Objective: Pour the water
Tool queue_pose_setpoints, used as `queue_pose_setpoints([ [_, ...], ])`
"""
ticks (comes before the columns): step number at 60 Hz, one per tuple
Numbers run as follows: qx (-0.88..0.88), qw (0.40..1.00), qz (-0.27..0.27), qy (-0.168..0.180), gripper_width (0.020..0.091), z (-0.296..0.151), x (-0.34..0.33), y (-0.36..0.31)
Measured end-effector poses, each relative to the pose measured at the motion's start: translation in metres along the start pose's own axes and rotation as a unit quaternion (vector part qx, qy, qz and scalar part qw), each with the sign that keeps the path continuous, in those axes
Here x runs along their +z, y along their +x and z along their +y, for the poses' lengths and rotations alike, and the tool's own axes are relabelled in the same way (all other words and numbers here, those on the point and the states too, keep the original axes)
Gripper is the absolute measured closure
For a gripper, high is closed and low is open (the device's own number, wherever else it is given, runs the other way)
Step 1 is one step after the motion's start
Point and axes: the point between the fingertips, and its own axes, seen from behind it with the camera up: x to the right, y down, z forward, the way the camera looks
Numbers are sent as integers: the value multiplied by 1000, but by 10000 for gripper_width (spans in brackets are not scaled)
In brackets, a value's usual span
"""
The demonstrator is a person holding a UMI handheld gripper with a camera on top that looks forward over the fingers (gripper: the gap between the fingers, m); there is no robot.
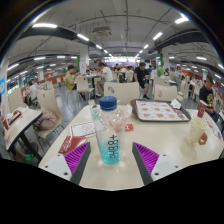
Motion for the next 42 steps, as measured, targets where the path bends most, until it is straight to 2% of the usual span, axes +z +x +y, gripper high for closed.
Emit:
queue_pose_setpoints([
  [6, -5, 1000, 14, 19, 291, -6, 32, -2],
  [12, -16, 999, 30, 27, 427, -8, 55, 3],
  [15, -19, 999, 21, 36, 522, -7, 58, -1],
  [28, -20, 999, 21, 40, 655, -13, 60, 0],
  [29, -21, 999, 20, 40, 683, -13, 60, 0],
  [31, -25, 999, 19, 40, 683, -13, 60, -1],
  [32, -27, 999, 18, 40, 705, -13, 60, -1],
  [42, -7, 999, 5, 37, 705, -26, 56, -4],
])
